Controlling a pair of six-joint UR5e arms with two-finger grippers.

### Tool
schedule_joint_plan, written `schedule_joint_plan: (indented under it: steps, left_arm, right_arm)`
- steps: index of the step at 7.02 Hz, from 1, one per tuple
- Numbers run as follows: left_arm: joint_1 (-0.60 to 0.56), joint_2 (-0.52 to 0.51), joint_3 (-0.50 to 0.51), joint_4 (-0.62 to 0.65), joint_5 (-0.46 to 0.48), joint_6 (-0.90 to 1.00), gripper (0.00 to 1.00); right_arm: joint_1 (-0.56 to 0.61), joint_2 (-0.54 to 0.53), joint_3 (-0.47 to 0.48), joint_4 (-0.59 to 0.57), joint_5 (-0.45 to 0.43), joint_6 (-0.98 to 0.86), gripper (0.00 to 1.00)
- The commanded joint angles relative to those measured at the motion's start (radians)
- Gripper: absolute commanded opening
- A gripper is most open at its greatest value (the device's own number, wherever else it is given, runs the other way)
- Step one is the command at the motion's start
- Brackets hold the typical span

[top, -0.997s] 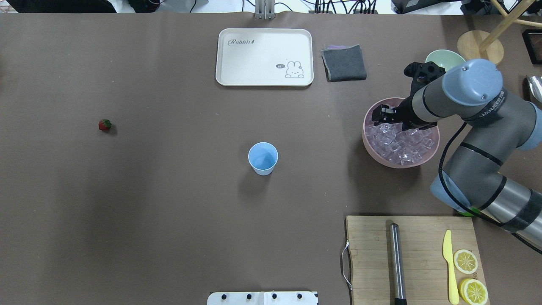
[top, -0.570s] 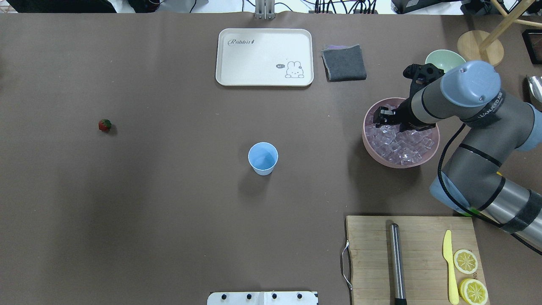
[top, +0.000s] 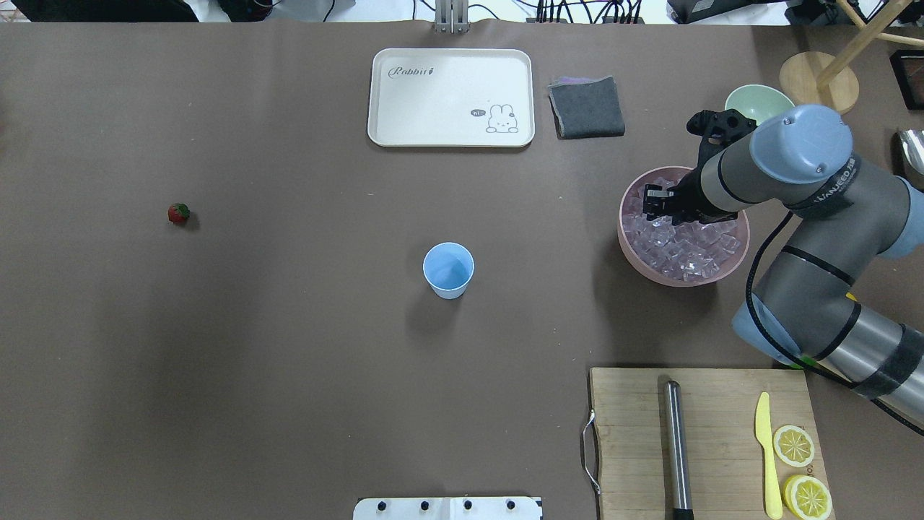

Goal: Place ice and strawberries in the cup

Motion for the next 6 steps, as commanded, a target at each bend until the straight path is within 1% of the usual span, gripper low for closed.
schedule_joint_plan:
  steps: [1,5,6]
  left_arm:
    - [-0.001,0.000,0.002,0.000,0.000,0.000,0.98]
    - [0.001,-0.001,0.002,0.000,0.002,0.000,0.98]
    - [0.001,-0.001,0.002,0.000,0.000,0.000,0.98]
  right_arm:
    - [0.000,-0.001,0.000,0.000,0.001,0.001,0.00]
    - [0.022,0.001,0.028,-0.001,0.015,0.002,0.00]
    - [0.048,0.001,0.052,-0.005,0.041,0.001,0.00]
